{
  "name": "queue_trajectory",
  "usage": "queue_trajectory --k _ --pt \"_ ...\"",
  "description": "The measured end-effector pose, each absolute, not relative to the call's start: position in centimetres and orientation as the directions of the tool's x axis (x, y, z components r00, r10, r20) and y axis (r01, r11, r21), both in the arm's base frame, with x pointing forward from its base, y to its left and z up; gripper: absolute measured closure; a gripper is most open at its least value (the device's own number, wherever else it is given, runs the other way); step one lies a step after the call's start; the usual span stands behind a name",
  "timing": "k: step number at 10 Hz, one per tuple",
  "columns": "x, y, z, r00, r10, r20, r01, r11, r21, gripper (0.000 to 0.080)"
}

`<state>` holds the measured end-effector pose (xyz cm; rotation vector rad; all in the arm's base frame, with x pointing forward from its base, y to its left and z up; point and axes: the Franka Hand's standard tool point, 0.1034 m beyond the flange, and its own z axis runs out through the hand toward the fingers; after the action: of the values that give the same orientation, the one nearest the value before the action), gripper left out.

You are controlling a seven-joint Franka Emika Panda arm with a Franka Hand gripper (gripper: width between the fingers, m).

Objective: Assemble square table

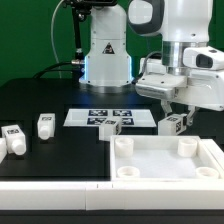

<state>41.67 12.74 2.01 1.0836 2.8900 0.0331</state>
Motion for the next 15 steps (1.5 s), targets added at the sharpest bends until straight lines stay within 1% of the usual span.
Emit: queue_trajectory --k 1,2,3,4,6,11,12,13,14,15 --pt "41.5 12.7 2.0 -0.803 0.594 -0.052 0.593 0.804 0.035 0.0514" --pt "40.4 12.8 2.2 -0.859 0.509 -0.057 0.507 0.861 0.036 0.0514" --pt "39.2 11.9 1.7 -0.922 0.384 -0.049 0.383 0.923 0.023 0.0514" --pt "39.0 10.6 1.1 -0.945 0.324 -0.034 0.324 0.946 0.01 0.0514" --pt "39.3 10.9 1.3 -0.95 0.308 -0.041 0.308 0.951 0.011 0.0514" --pt "39.0 10.9 1.0 -0.933 0.359 -0.032 0.359 0.933 0.011 0.0509" --pt "39.1 10.8 1.1 -0.921 0.387 -0.036 0.387 0.922 0.013 0.0334" --pt "39.9 10.8 2.4 -0.905 0.422 -0.062 0.421 0.907 0.024 0.0216" --pt "40.7 11.1 3.8 -0.846 0.526 -0.085 0.525 0.85 0.032 0.0216" --pt "41.6 11.7 4.9 -0.765 0.635 -0.104 0.634 0.772 0.049 0.0163"
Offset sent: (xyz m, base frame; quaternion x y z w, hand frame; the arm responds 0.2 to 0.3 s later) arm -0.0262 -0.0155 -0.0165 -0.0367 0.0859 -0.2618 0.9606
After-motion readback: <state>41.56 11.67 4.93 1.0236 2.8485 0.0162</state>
